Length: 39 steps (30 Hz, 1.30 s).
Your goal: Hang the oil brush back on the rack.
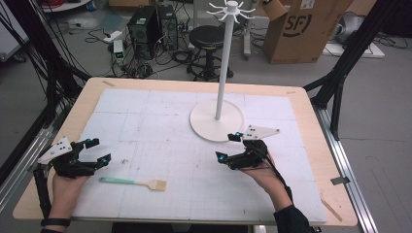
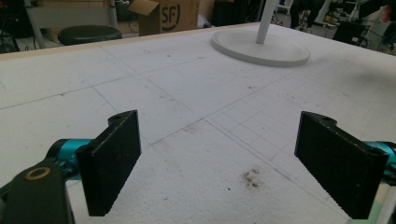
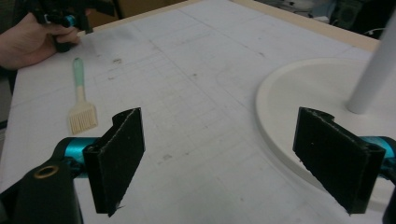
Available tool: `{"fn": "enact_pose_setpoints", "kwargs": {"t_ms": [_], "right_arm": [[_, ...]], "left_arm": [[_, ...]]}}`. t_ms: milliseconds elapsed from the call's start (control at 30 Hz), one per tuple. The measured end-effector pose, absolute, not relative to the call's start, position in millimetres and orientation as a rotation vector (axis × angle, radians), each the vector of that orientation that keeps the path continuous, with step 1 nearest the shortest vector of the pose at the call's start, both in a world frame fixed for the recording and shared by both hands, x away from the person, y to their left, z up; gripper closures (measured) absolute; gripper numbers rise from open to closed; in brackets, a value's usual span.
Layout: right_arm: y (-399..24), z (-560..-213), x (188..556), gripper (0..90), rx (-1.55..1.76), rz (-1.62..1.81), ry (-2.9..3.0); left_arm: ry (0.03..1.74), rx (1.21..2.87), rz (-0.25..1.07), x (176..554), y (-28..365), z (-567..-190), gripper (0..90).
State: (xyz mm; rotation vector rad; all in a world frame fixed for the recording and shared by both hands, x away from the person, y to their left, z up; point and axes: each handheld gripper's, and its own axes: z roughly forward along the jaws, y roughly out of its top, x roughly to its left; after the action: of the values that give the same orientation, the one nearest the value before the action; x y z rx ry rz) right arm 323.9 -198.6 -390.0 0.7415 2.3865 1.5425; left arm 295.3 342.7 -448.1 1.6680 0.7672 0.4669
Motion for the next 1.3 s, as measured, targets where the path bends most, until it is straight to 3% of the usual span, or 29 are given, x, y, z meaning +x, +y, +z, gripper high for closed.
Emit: {"fn": "enact_pose_setpoints", "kwargs": {"t_ms": [833,1133,1300], "right_arm": [[-71.1,-399.7,331.9,18.2,0.481,1.592,2.652],[-39.1,-411.9,325.7,25.8,0.427,1.576,2.723],[-21.3,-418.9,321.7,34.8,0.412,1.541,2.757]], "left_arm": [[0.768,1.663,0.462,295.5,343.2,-448.2,15.3],[0.766,1.666,0.465,295.5,343.0,-448.2,15.4],[0.764,1.667,0.466,295.5,342.9,-448.2,15.4]]}}
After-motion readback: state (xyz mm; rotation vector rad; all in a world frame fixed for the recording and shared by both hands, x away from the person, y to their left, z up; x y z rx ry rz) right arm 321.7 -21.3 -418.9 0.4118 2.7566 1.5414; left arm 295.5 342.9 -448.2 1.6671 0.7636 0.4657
